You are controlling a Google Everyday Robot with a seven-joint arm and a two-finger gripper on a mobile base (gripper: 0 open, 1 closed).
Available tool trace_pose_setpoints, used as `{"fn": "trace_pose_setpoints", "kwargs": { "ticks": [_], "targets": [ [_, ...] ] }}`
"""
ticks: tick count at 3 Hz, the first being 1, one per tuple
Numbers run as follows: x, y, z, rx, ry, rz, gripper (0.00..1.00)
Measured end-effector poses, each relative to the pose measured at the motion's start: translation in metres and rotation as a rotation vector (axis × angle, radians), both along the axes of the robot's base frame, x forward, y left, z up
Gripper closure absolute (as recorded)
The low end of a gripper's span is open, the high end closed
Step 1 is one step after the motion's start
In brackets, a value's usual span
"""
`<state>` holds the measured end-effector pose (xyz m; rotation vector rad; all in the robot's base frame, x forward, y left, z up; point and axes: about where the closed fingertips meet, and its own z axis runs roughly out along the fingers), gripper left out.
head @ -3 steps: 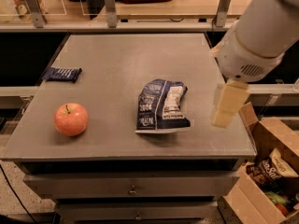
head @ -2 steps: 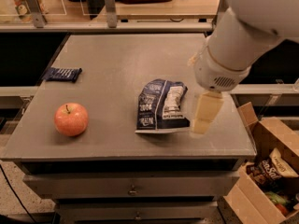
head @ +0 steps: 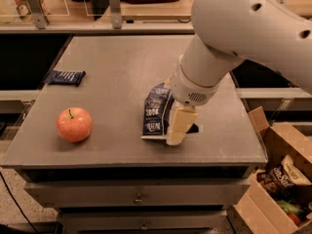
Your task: Pick blue chip bag
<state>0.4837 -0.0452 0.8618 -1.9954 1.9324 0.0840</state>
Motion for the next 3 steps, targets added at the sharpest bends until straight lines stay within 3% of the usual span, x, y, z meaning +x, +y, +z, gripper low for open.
{"fn": "trace_pose_setpoints", "kwargs": {
  "ticks": [1,3],
  "targets": [
    [0.001,0.020,-0.010,-0.012,0.005,0.034,0.41],
    [-0.002,0.034,-0.002,-0.053,-0.030,0.059,0.87]
  ]
}}
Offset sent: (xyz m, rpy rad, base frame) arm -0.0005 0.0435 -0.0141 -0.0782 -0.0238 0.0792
